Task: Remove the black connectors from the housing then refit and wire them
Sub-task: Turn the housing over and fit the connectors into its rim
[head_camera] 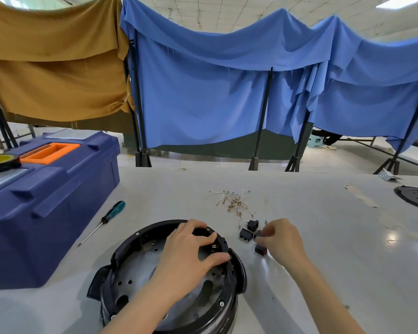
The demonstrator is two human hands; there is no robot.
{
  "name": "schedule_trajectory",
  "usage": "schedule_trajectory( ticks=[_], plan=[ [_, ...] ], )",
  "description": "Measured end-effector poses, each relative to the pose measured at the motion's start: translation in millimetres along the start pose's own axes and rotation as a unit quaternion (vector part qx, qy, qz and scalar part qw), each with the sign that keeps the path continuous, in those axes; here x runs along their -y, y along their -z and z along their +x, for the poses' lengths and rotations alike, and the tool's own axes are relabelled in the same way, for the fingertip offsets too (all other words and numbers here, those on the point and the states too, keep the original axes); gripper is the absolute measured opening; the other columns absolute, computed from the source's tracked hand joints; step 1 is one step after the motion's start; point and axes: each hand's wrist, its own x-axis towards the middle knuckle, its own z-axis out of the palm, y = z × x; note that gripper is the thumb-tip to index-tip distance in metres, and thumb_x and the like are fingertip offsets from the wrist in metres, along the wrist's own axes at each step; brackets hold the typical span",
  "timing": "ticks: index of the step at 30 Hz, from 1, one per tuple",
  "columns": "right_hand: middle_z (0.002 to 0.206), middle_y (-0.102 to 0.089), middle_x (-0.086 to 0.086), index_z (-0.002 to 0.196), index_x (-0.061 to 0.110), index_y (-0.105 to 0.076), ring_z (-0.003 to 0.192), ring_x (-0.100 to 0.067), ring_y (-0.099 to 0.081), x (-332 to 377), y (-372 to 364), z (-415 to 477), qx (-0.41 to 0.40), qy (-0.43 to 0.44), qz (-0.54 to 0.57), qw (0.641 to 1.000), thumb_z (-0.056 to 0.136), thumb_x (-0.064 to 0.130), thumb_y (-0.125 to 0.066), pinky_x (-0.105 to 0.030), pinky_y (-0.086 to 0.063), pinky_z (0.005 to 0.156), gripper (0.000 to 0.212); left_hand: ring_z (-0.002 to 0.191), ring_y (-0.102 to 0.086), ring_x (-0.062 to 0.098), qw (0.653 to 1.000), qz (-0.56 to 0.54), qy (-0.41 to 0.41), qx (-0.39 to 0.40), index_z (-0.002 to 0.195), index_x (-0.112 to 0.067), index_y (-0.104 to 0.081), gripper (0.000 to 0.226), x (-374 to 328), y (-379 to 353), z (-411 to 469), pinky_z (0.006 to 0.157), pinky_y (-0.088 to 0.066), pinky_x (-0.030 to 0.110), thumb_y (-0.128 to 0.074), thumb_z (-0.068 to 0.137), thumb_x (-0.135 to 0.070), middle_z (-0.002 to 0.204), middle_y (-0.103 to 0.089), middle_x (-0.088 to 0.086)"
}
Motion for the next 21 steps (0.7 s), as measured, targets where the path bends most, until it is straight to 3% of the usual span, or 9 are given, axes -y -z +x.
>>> schedule_trajectory(
  ticks=[2,5,9,13,17,21],
  plan=[
    [0.061,-0.052,-0.003,0.07,0.003,-0.057,0.066,-0.025,-0.047,-7,-3,4,0.02,-0.023,-0.055,0.998,0.078,0.02,-0.074,-0.026,-0.028,0.046,0.025,0.121,-0.035,-0.001,0.999,-0.04,0.012,0.001,0.124,-0.032,-0.063,0.059,2,1,0,0.106,-0.028,0.022,-0.066,0.074,-0.062,0.124,-0.045,-0.023],
    [0.062,-0.04,-0.002,0.064,0.013,-0.034,0.072,-0.027,-0.042,-13,-15,6,0.018,-0.028,-0.106,0.994,0.081,0.023,-0.07,-0.029,-0.024,0.047,0.042,0.121,-0.033,-0.002,0.999,-0.051,0.015,0.007,0.124,-0.033,-0.062,0.057,3,2,0,0.107,-0.027,0.023,-0.068,0.074,-0.059,0.124,-0.043,-0.024],
    [0.062,-0.044,-0.004,0.068,0.01,-0.043,0.068,-0.027,-0.042,-14,-17,9,0.032,-0.031,-0.105,0.993,0.077,0.015,-0.071,-0.029,-0.027,0.053,0.03,0.116,-0.037,-0.001,0.998,-0.057,0.017,-0.003,0.111,-0.035,-0.069,0.045,2,4,0,0.103,-0.029,0.024,-0.072,0.072,-0.056,0.116,-0.047,-0.023],
    [0.082,-0.062,-0.007,0.081,0.008,-0.058,0.073,-0.027,-0.061,-12,-8,4,0.051,-0.035,-0.047,0.997,0.071,0.007,-0.076,-0.027,-0.042,0.057,0.02,0.095,-0.053,0.003,0.996,-0.084,0.029,-0.016,0.08,-0.034,-0.07,0.015,2,7,0,0.088,-0.04,0.024,-0.082,0.07,-0.036,0.093,-0.057,-0.019],
    [0.069,-0.07,-0.01,0.076,0.009,-0.064,0.051,-0.019,-0.064,0,12,-12,0.085,0.065,0.077,0.991,0.07,0.0,-0.079,-0.017,-0.041,0.044,0.018,0.073,-0.061,-0.001,0.992,-0.114,0.049,0.022,0.075,-0.031,-0.069,0.015,1,5,-2,0.072,-0.049,0.018,-0.083,0.071,-0.028,0.075,-0.067,-0.015],
    [0.066,-0.07,-0.009,0.078,0.015,-0.071,0.057,-0.023,-0.065,11,23,-35,0.142,0.141,0.119,0.973,0.074,0.004,-0.078,-0.031,-0.051,0.055,0.014,0.071,-0.062,-0.002,0.989,-0.126,0.059,0.038,0.077,-0.033,-0.072,0.008,3,1,-3,0.07,-0.053,0.02,-0.08,0.075,-0.032,0.071,-0.068,-0.02]
  ],
)
